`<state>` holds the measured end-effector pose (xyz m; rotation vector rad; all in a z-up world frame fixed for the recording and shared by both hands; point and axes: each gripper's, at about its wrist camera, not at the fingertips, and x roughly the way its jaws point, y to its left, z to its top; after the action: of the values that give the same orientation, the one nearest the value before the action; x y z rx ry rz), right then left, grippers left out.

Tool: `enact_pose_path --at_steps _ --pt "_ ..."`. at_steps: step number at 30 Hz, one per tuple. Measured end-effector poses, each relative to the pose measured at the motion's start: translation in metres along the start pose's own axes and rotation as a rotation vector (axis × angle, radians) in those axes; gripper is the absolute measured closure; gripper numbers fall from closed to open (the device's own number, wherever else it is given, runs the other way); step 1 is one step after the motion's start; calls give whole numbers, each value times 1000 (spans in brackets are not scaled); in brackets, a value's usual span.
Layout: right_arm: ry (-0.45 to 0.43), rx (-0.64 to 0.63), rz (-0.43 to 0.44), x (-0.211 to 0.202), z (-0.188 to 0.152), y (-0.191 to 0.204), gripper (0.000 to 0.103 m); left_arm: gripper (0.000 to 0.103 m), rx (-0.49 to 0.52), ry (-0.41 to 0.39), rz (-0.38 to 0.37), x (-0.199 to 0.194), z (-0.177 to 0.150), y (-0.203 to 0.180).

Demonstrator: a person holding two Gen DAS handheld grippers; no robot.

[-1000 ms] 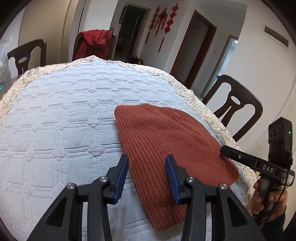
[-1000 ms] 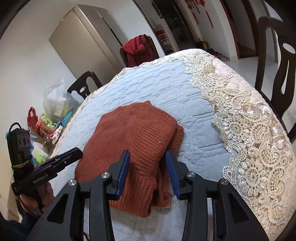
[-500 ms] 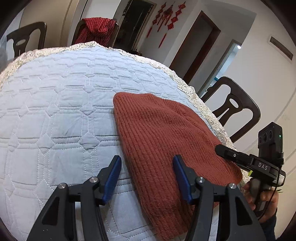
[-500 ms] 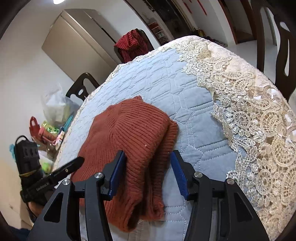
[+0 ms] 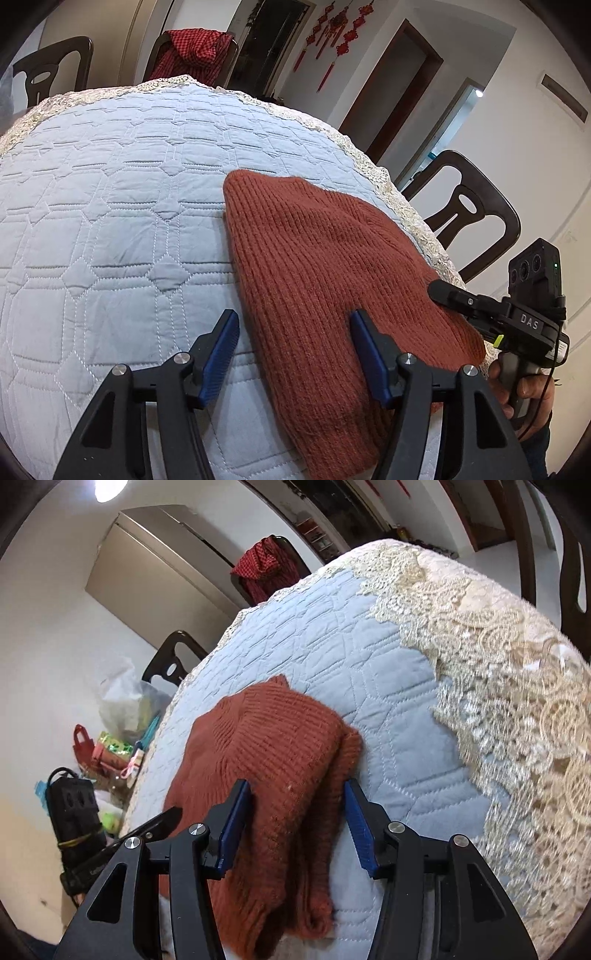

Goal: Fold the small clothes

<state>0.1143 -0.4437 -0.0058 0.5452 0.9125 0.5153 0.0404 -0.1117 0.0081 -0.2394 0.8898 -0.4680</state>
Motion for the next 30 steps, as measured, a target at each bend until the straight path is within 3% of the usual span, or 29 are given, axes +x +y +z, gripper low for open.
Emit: enact_pose_path --at_steps 11,19,30 --pt "22 8 43 4 -3 2 67 46 58 2 46 6 3 -16" --pt "1 -37 14 -3 -3 16 77 68 87 -19 68 -1 6 -24" --pt "-24 -109 74 -14 0 53 78 70 94 -86 52 -36 11 -14"
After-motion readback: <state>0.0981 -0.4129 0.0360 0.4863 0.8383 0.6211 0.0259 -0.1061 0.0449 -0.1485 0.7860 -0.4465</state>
